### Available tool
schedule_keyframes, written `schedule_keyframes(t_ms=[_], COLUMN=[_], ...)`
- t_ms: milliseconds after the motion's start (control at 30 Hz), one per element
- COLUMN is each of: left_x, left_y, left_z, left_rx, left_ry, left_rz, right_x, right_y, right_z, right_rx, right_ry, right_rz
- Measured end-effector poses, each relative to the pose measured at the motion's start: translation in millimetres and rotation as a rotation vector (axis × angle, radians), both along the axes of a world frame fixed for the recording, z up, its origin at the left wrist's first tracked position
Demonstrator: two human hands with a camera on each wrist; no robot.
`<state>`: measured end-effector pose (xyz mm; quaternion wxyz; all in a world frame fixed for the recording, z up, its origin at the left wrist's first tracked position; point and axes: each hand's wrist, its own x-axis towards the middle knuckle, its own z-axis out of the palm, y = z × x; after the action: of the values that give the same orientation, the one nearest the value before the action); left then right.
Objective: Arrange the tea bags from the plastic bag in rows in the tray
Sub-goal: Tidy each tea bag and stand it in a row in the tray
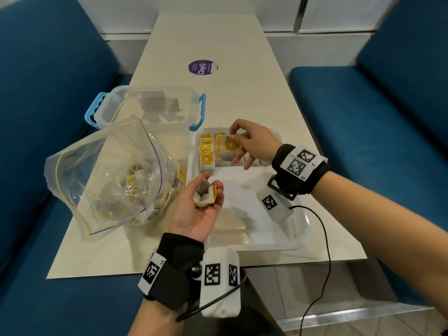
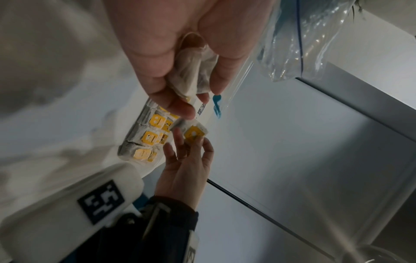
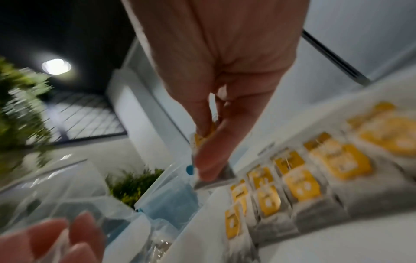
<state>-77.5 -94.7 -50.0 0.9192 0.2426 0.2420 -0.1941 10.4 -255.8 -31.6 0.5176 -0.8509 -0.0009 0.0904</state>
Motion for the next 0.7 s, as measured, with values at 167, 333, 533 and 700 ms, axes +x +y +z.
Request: schedule_keyframes(t_ms=[167, 333, 533, 700], left_x=[-2, -2, -1, 1], left_y=[-1, -3, -4, -3], left_z=[-1, -3, -3, -5], left_rx=[0.000, 0.002, 0.000, -0.008], left_ry=[0.001, 0.012, 0.008, -0.004], left_rz=[-0.006, -0.001, -0.003, -0.004], right_x=[10, 16, 15, 16], right_y=[-1, 6, 18, 21], right_z=[-17, -29, -38, -44], right_rx=[0.052, 0.023, 0.061, 0.066], right_ry=[0.043, 0.147, 0.291, 0.356], right_rz=[-0.102, -0.164, -0.224, -0.235])
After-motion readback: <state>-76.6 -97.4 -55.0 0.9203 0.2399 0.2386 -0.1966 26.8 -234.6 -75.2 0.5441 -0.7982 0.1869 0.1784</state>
